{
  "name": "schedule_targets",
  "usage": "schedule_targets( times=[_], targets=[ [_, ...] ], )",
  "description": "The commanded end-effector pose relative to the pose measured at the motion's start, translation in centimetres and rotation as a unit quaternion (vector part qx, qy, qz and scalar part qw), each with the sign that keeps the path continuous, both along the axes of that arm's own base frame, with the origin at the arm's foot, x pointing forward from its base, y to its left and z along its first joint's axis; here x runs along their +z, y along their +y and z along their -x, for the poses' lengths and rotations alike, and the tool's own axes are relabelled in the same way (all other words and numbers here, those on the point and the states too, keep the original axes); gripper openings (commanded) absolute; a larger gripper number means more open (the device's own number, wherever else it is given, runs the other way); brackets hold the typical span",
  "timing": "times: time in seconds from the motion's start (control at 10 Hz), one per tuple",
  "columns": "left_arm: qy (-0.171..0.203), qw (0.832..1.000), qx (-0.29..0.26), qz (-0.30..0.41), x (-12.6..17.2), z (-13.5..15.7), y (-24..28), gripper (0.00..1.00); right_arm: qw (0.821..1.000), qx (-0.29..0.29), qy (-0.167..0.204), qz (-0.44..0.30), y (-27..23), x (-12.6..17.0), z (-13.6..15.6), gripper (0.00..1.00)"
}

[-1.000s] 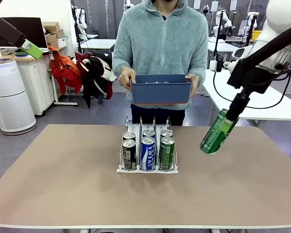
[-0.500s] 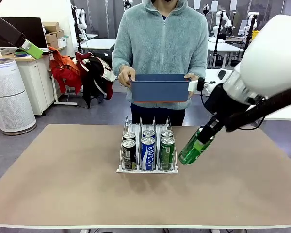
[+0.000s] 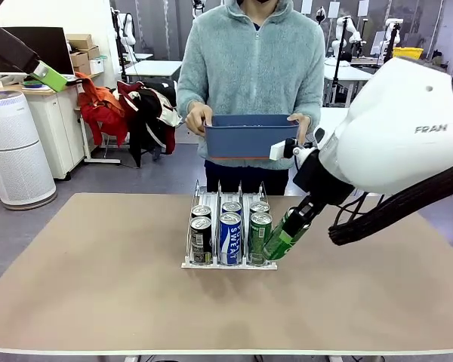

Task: Fill the beverage cans into the dispenser.
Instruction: Place the picked Sprite in the line of the Automatic Can Dispenser with the same cans.

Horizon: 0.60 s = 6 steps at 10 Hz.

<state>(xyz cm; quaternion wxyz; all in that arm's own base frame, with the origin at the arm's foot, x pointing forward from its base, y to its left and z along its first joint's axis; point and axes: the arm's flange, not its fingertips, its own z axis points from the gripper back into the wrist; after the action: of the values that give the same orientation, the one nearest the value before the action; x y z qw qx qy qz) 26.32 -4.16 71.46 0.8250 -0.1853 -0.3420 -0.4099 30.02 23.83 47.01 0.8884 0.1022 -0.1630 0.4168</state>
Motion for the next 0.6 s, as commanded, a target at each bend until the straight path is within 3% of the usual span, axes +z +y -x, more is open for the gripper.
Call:
schedule_targets(
  times=[0.0,0.1,0.5],
  targets=[
    [0.003,1.000,0.002,0.001,-0.1,-0.1,0.0,1.00,0.999,0.004,0.013,0.043,1.2,-0.6,-1.1,0.58],
    [0.003,1.000,0.002,0.001,-0.1,-0.1,0.0,1.00,1.000,0.000,0.000,0.000,0.0,0.0,0.0,0.58],
    [0.003,1.000,0.002,0.001,-0.1,-0.1,0.0,1.00,1.000,0.007,0.004,0.009,0.2,-1.4,-1.5,0.58]
  ],
)
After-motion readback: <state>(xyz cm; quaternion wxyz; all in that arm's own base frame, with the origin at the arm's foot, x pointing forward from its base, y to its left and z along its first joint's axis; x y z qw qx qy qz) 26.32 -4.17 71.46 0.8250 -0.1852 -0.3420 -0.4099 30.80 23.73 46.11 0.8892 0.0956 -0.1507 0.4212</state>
